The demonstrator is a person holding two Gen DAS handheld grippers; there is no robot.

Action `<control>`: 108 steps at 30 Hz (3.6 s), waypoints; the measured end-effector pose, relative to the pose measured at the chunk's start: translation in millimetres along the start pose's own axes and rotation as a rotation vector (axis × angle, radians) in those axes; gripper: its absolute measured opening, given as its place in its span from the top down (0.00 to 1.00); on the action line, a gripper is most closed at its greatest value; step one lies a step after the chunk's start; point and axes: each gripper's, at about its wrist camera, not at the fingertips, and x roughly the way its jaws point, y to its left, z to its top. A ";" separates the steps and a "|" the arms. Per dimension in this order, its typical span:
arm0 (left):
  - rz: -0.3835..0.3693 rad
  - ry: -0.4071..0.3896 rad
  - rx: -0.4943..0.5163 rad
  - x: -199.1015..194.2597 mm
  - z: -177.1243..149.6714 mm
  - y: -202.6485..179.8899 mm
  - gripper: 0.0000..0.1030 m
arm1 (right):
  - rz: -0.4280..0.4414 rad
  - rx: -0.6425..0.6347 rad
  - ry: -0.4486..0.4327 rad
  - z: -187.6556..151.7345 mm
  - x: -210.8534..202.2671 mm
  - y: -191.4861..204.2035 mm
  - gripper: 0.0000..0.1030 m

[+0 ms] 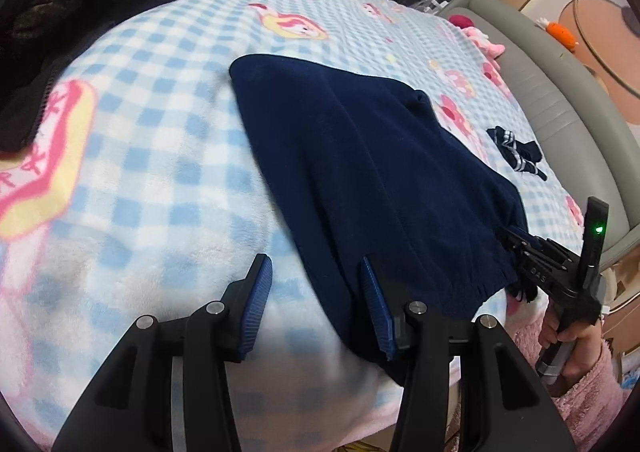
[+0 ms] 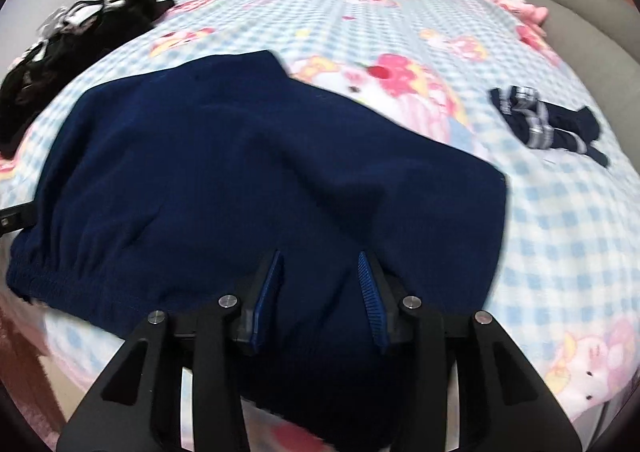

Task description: Fold clothes

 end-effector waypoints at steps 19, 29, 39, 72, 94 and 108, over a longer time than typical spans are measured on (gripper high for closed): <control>0.110 -0.038 0.368 36.3 91.9 -125.8 0.62 | -0.007 0.282 -0.035 32.8 -10.0 -118.1 0.53; 0.189 0.143 0.565 174.1 137.8 -208.2 0.90 | 0.174 0.287 0.017 26.7 42.0 -124.9 0.60; 0.214 0.077 0.556 183.6 151.3 -229.0 0.71 | 0.270 0.393 -0.023 21.4 38.8 -163.5 0.93; -0.020 0.115 0.653 114.6 -3.4 -325.4 0.56 | 0.207 0.421 0.005 -58.4 -10.2 -149.8 0.48; 0.026 0.067 0.371 41.9 -16.4 -196.4 0.56 | 0.227 0.239 -0.025 -60.6 -26.6 -78.9 0.48; 0.063 0.019 0.232 15.8 -9.0 -132.3 0.56 | 0.149 0.377 -0.102 -69.0 -47.7 -101.8 0.45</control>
